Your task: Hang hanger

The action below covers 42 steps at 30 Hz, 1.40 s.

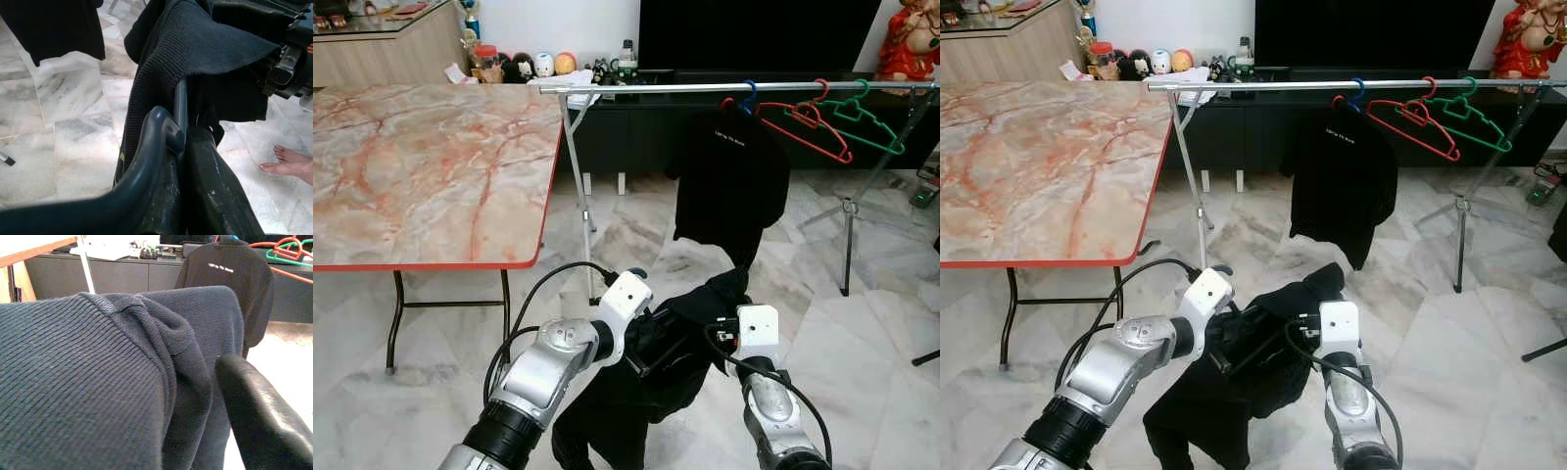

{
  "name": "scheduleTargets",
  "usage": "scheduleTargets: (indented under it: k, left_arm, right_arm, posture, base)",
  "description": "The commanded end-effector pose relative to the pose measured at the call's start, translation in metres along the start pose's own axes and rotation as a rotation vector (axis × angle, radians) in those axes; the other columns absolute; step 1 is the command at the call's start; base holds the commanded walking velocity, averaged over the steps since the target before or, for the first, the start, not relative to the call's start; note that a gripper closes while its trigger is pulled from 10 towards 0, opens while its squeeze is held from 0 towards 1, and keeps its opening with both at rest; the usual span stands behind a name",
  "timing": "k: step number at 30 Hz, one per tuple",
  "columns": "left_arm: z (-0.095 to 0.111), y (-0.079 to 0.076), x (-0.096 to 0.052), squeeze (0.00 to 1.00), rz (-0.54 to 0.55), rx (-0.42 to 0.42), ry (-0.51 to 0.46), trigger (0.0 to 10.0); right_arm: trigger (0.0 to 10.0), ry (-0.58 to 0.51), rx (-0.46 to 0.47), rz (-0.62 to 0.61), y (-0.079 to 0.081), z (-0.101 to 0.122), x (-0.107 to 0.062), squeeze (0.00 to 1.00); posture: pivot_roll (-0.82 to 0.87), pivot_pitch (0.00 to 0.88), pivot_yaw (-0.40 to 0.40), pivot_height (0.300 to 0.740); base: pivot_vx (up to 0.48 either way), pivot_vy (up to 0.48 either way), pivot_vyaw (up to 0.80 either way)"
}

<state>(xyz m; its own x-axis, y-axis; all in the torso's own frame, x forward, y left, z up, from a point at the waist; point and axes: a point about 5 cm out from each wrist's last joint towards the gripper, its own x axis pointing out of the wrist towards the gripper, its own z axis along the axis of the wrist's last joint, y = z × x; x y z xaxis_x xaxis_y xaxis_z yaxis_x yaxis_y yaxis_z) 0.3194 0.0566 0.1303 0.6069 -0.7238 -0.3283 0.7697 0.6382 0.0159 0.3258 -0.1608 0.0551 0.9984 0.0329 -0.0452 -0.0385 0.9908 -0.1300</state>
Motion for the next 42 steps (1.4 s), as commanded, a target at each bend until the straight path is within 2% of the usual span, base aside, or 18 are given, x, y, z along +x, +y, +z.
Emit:
scheduleTargets:
  k: [1,9,20,25,30,32,35,36,38,40,42]
  left_arm:
    - [0.012,-0.002,-0.003,0.0,-0.013,0.032,-0.053,10.0]
    - [0.012,-0.004,-0.004,0.0,-0.028,0.04,-0.05,10.0]
    - [0.01,-0.005,-0.005,0.0,-0.04,0.044,-0.045,10.0]
    - [0.0,-0.002,-0.009,0.0,-0.041,0.077,-0.001,10.0]
    - [-0.016,0.005,-0.019,0.0,-0.037,0.125,0.077,10.0]
    - [-0.028,0.01,-0.028,0.0,-0.044,0.182,0.137,10.0]
    - [-0.033,0.014,-0.034,0.0,-0.044,0.212,0.162,10.0]
    - [-0.036,0.019,-0.043,0.0,-0.06,0.263,0.186,10.0]
    - [-0.041,0.019,-0.055,0.0,-0.136,0.336,0.229,10.0]
    - [-0.044,0.018,-0.06,0.0,-0.169,0.353,0.243,10.0]
    - [-0.044,0.017,-0.074,0.0,-0.241,0.353,0.231,10.0]
  right_arm:
    - [0.0,0.021,0.011,0.004,0.0,-0.002,0.0,0.0]
    - [0.0,0.032,0.008,0.003,0.001,-0.003,0.0,0.0]
    - [0.0,0.027,-0.002,-0.029,-0.005,-0.002,0.001,0.0]
    - [0.0,0.03,-0.003,-0.027,-0.006,-0.002,0.001,0.0]
    - [0.0,0.021,-0.008,-0.052,-0.011,0.001,0.002,0.0]
    - [0.0,0.016,-0.014,-0.057,-0.015,0.003,0.004,0.0]
    - [0.0,0.012,-0.017,-0.057,-0.017,0.005,0.005,0.0]
    - [0.0,0.01,-0.02,-0.055,-0.019,0.006,0.006,0.0]
    - [0.0,0.018,-0.03,-0.055,-0.021,0.007,0.007,0.0]
    - [0.0,0.024,-0.032,-0.057,-0.023,0.006,0.007,0.0]
    - [0.0,0.054,-0.043,-0.059,-0.026,0.003,0.006,0.0]
  posture:
    - [0.09,0.068,0.005,0.74]
    - [0.09,0.07,0.005,0.74]
    - [0.09,0.069,0.004,0.74]
    - [0.09,0.069,0.005,0.74]
    - [0.09,0.07,0.007,0.74]
    - [0.09,0.071,0.006,0.74]
    - [0.08,0.073,0.004,0.74]
    - [0.08,0.074,0.003,0.74]
    - [0.08,0.075,0.002,0.74]
    - [0.08,0.075,0.0,0.74]
    - [0.08,0.076,-0.004,0.74]
  base:
    - [0.0,0.0,0.0]
    - [0.0,0.0,0.0]
    - [0.0,0.0,0.0]
    - [0.0,0.0,0.0]
    - [0.0,0.0,0.0]
    - [0.0,0.0,0.0]
    - [0.0,0.0,0.0]
    - [0.0,0.0,0.0]
    - [0.0,0.0,0.0]
    - [0.0,0.0,0.0]
    - [0.0,0.0,0.0]
